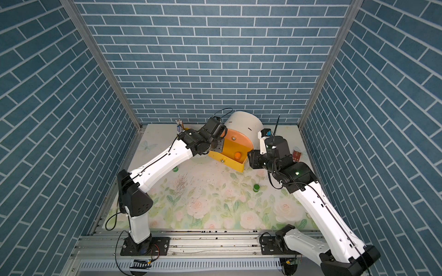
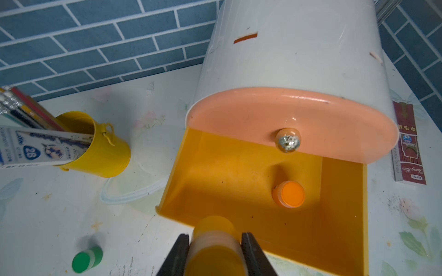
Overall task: Put the paint cans in the drawer according to color
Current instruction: Place the paint can in the drawer.
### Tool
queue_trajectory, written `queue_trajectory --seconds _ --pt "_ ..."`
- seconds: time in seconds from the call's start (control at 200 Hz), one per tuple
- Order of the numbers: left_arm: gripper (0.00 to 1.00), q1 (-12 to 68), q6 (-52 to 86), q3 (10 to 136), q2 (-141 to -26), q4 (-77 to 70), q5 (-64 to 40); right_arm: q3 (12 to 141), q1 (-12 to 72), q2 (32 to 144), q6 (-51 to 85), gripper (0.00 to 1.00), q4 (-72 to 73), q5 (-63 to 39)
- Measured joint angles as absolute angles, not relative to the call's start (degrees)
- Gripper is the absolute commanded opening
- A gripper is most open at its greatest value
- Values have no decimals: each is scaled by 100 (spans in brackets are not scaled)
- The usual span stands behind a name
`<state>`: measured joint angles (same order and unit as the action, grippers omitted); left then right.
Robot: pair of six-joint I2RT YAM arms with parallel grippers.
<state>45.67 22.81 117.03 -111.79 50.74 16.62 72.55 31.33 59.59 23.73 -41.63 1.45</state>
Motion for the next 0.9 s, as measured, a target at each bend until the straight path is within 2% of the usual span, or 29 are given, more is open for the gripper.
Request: queue_trajectory --seconds 0.305,0.9 --pt "21 4567 2058 12486 -12062 5330 1511 7234 3124 5784 2373 50 -4163 148" --pt "21 4259 1852 12492 -12510 5299 1151 7087 3116 5666 2373 50 -4195 174"
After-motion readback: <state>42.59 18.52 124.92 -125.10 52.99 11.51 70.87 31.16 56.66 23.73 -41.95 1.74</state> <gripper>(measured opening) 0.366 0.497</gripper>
